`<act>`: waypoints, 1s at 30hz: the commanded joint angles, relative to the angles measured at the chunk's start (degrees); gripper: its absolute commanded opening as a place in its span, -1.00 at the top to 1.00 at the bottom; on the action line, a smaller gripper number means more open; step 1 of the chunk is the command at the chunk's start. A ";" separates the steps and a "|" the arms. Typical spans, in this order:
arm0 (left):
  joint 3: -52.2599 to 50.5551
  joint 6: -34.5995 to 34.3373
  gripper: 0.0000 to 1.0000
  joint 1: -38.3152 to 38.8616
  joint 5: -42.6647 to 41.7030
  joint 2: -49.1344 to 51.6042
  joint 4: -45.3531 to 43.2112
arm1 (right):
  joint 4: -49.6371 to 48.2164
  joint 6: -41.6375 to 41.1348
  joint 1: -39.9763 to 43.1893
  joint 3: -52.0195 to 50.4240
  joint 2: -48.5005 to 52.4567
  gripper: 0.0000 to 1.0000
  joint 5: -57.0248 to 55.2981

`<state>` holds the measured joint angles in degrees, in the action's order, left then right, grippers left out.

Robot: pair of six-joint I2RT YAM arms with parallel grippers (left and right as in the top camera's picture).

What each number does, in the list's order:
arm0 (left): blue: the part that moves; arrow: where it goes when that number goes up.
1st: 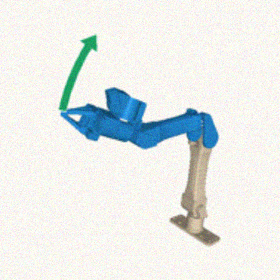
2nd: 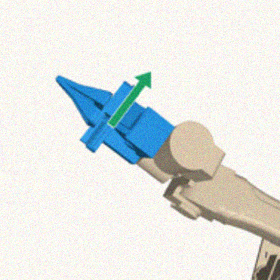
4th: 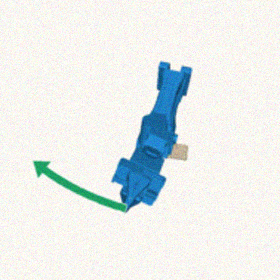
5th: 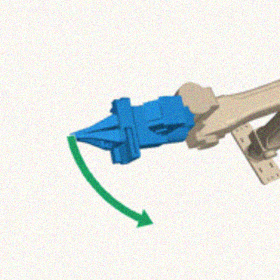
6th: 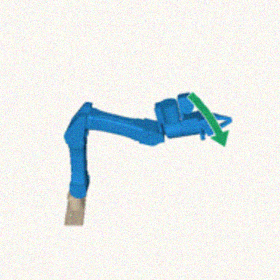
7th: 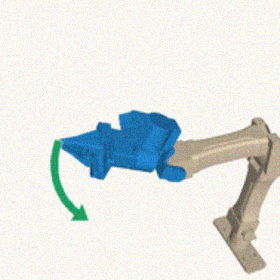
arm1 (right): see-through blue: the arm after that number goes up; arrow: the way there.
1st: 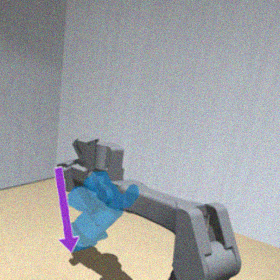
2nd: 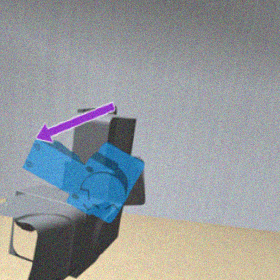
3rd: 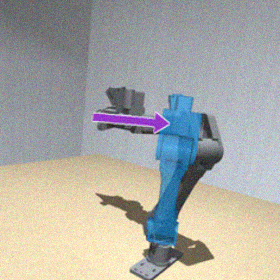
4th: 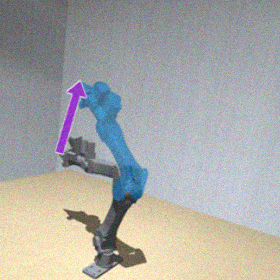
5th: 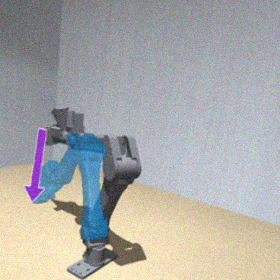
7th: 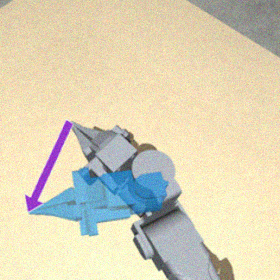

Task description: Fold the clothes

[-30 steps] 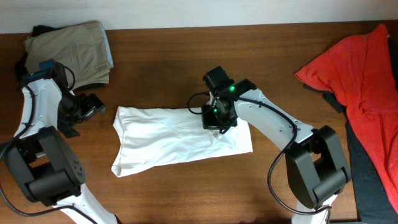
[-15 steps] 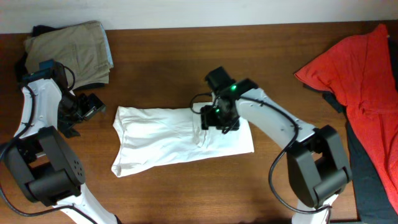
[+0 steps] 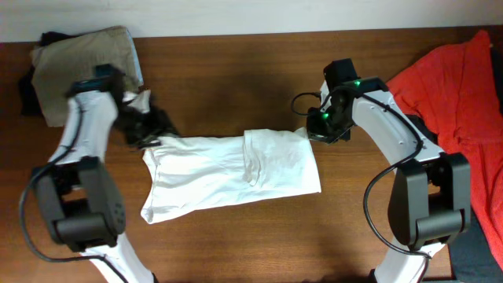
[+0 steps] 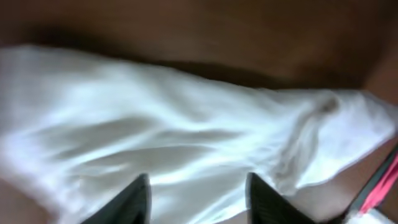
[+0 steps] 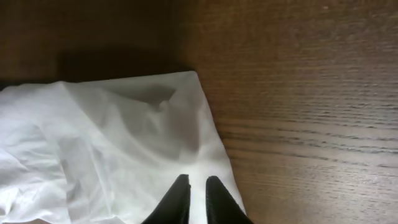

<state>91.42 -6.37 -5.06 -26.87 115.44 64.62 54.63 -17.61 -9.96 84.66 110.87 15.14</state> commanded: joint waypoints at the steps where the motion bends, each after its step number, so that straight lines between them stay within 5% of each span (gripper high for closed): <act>1: -0.20 3.02 0.38 8.74 -3.52 -0.81 -2.45 | -1.11 1.40 0.17 -0.26 0.59 0.80 2.36; 4: -0.20 2.99 0.81 16.04 -3.56 -0.81 -5.53 | -1.68 2.80 0.24 -0.35 1.51 0.86 6.21; 7: -0.20 2.69 0.99 21.90 -3.56 -0.81 -7.06 | -1.92 2.80 0.22 -0.35 2.01 0.85 7.23; 16: -0.20 -4.13 0.99 32.24 -3.28 0.26 -13.20 | -2.19 2.54 0.22 -0.46 3.80 0.85 7.39; 30: -0.31 -8.63 0.99 31.91 -3.80 7.74 -14.40 | -4.28 1.42 0.33 -0.50 5.05 0.84 8.28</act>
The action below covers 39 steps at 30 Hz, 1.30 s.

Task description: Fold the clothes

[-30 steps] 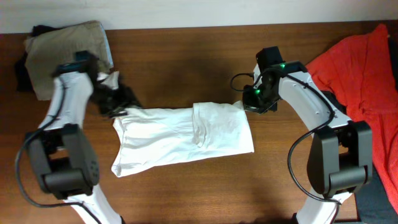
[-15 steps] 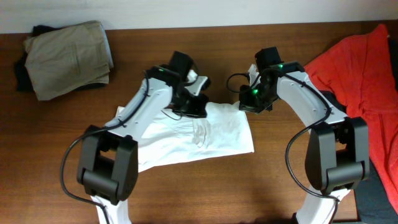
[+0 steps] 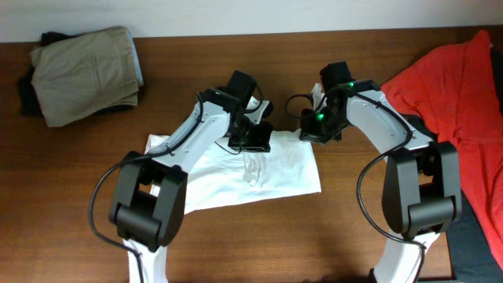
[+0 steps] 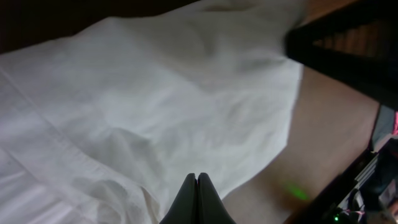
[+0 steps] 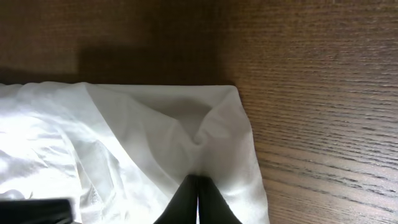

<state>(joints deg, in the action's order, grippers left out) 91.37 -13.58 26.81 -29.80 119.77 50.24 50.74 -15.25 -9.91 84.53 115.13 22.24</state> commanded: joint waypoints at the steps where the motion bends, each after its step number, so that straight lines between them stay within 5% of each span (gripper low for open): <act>1: -0.26 -1.42 0.99 0.04 -1.07 4.35 0.17 | -0.70 -1.14 0.28 -0.37 1.11 0.84 1.18; 22: -0.28 -1.38 0.99 -0.50 8.39 7.26 8.02 | -0.94 0.02 6.95 -0.37 7.78 0.90 0.35; 32: -0.26 -1.38 0.99 -0.52 12.28 7.23 10.08 | 0.31 -2.05 9.25 1.33 2.36 0.92 0.63; 39: -0.26 -1.40 0.99 -0.59 12.28 7.23 9.77 | 3.65 12.50 8.79 0.96 -2.56 0.92 19.12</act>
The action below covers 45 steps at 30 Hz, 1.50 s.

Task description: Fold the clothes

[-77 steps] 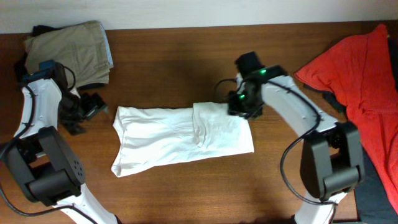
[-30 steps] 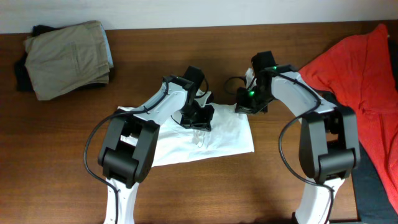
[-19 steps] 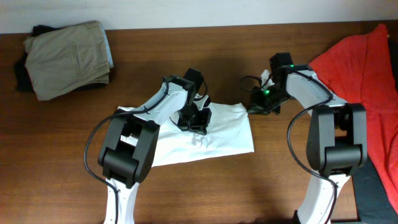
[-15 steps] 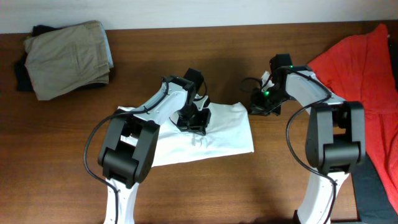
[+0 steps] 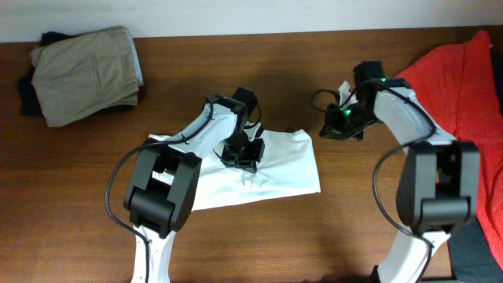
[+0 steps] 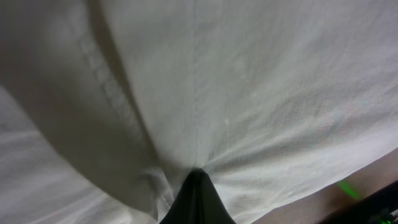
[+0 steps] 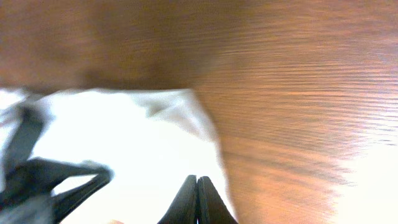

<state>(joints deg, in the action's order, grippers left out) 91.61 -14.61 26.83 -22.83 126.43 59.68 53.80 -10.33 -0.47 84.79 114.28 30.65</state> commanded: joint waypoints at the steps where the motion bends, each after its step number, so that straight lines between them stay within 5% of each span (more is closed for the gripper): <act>1: -0.50 -0.37 0.99 -0.72 5.31 0.57 0.26 | 0.63 8.33 -1.20 0.33 -1.25 0.92 10.95; 11: -0.50 -0.35 0.99 -0.74 5.31 0.57 0.35 | -4.07 7.69 -4.92 -2.89 6.93 0.92 8.52; 22: -0.50 -0.35 0.99 -0.74 5.31 0.57 0.48 | -11.41 6.69 0.66 -2.82 15.30 0.92 2.64; 37: -0.28 -0.35 0.98 -0.70 10.60 -8.35 0.50 | 5.29 7.15 5.31 9.29 8.11 0.92 2.36; 42: -0.28 -0.35 0.44 -0.70 10.86 -10.40 -3.32 | 16.11 20.85 4.59 9.07 5.99 0.91 14.19; 45: -0.28 -0.37 0.34 -0.74 10.64 -10.08 -6.21 | 17.20 22.53 3.37 5.60 5.99 0.91 13.38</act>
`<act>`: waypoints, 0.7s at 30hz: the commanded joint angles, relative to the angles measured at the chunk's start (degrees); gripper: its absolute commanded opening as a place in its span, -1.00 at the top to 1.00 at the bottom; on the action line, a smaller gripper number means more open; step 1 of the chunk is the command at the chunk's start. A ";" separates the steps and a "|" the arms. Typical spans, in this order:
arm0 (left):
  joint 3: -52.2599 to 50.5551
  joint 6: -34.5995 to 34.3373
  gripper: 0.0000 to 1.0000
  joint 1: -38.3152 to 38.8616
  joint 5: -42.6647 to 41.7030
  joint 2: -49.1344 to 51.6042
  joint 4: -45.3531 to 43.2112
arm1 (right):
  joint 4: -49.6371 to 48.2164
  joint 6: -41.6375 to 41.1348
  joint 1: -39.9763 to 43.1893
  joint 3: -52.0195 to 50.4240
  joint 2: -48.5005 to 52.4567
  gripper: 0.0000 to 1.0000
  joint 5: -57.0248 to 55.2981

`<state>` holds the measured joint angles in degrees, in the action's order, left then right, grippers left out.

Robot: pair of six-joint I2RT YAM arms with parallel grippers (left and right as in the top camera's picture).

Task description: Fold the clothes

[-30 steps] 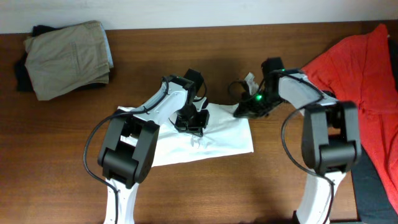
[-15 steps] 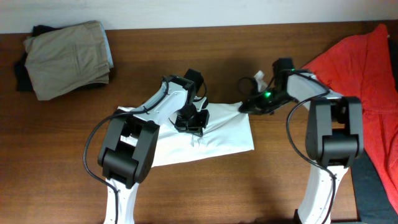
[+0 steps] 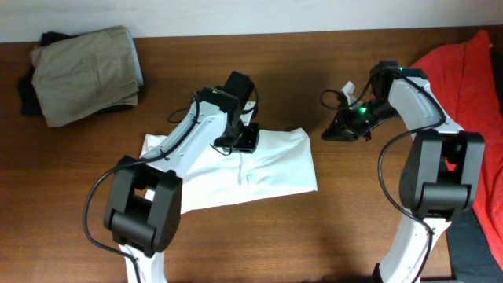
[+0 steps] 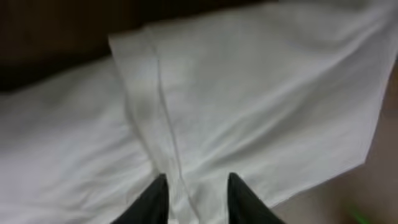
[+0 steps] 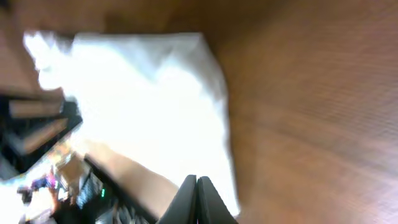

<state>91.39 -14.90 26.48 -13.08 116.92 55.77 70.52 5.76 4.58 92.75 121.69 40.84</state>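
Note:
A white garment (image 3: 271,161) lies flat across the middle of the table, its right part doubled over the rest. My left gripper (image 3: 242,141) is over its far edge near the middle. In the left wrist view that gripper (image 4: 196,190) is open, straddling a hemmed fold of the white cloth (image 4: 249,93). My right gripper (image 3: 333,133) is over bare wood just right of the garment's far right corner. In the blurred right wrist view it (image 5: 198,190) is shut with nothing in it, and the white cloth (image 5: 143,93) lies ahead of it.
A folded beige garment (image 3: 86,67) lies on dark clothes at the back left corner. A red cloth (image 3: 464,86) is heaped at the right edge. Bare brown table (image 3: 251,244) runs along the front.
My left gripper, then shut on the fold in the white garment, is now open over it. The garment's right edge sits slightly further left. My right gripper stays shut beside the corner.
First my left gripper was open by the garment's far left corner and my right slightly open at its far right corner. Then both were shut on the far edge. Later the right was off the cloth, the left still gripping the fold. Now the left is open.

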 commanded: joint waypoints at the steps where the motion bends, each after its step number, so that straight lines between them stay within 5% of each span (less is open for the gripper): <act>1: -0.07 -0.09 0.35 -0.39 0.87 -0.48 -3.63 | -0.26 6.47 -2.16 -4.37 -1.42 0.92 3.58; 8: -0.07 -0.07 0.36 -0.39 0.70 0.02 -9.97 | -11.56 5.79 -5.90 -18.62 -1.38 0.91 8.20; 15: -0.07 -0.09 0.99 -0.39 -1.20 1.33 -13.51 | -18.38 -0.04 -6.75 -24.90 -1.38 0.91 6.27; 21: -0.07 -0.09 0.99 -0.44 -1.16 4.94 -13.94 | -19.61 -6.62 -6.49 -25.24 -1.40 0.92 -2.16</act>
<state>91.29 -15.05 26.48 -13.45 118.39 42.19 51.75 3.49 -1.98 68.60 120.86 47.13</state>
